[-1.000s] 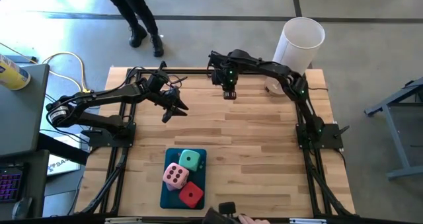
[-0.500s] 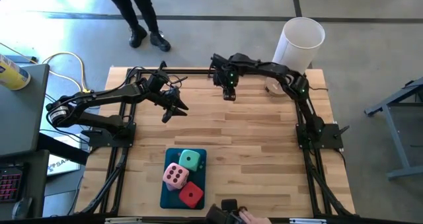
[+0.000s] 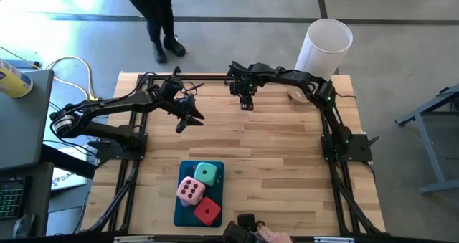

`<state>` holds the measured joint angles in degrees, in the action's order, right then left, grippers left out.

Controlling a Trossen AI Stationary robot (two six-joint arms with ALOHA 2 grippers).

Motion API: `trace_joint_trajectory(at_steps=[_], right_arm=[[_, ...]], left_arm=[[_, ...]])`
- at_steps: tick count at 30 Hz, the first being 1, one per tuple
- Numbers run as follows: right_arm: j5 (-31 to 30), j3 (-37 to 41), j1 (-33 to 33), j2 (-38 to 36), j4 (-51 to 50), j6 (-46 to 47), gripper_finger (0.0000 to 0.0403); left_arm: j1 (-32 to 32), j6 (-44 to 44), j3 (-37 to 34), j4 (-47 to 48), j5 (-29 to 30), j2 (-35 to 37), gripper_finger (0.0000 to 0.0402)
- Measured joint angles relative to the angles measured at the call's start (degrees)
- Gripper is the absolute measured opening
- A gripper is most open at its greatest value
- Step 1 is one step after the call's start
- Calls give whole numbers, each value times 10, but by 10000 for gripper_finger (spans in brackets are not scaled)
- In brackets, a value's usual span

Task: Pick & Place Dice
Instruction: Put the small light blue die into the blue bin

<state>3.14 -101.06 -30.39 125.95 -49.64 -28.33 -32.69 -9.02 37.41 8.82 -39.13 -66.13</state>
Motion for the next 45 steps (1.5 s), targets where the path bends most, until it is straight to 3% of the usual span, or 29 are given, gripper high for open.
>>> trace_joint_trajectory(at_steps=[11,20,40,45], right_arm=[[-1,22,0,0,5,-4,201],[-45,50,5,0,60,-32,201],[-12,74,3,0,80,-34,200],[-10,74,4,0,85,-34,179]], left_arm=[[0,2,0,0,0,0,147],[0,3,0,0,0,0,147],[0,4,0,0,0,0,147],[0,4,0,0,0,0,147]])
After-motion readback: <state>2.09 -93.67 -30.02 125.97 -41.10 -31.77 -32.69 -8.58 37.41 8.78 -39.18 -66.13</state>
